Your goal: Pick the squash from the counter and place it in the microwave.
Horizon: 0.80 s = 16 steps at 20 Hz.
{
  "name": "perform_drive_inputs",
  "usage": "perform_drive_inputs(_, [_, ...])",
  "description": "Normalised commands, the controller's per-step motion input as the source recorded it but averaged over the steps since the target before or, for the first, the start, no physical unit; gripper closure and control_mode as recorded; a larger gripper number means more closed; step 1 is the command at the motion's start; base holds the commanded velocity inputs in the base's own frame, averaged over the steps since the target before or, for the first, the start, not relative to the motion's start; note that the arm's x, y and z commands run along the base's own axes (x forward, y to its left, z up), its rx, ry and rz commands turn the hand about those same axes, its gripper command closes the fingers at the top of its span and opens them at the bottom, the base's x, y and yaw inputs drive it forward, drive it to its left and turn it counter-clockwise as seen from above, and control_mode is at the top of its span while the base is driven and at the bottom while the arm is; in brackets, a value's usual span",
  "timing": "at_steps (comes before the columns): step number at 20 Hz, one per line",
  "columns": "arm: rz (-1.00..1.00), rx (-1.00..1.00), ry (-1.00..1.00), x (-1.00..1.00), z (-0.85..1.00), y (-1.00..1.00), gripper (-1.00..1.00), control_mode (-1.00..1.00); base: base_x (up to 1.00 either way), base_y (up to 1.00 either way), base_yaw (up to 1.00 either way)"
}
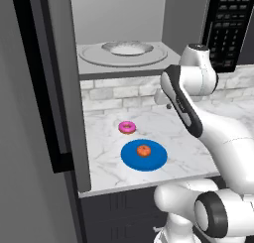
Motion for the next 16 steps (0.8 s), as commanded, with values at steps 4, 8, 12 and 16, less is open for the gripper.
perform_drive_inputs(4, [0.00,0.00,-0.02,-0.39,-0.03,0.00,-1.00,-1.00,0.00,0.00,0.00])
perform_drive_inputs(8, [0.05,-0.07,-0.08,-0.94,-0.91,0.14,-1.00,-1.00,0.00,0.00,0.00])
perform_drive_inputs(12, [-0.01,-0.12,-0.11,-0.47,-1.00,0.44,-1.00,-1.00,0.00,0.00,0.00])
perform_drive_inputs(16, [-0.06,-0.10,0.00,0.67,-0.89,0.16,-1.00,-1.00,0.00,0.00,0.00])
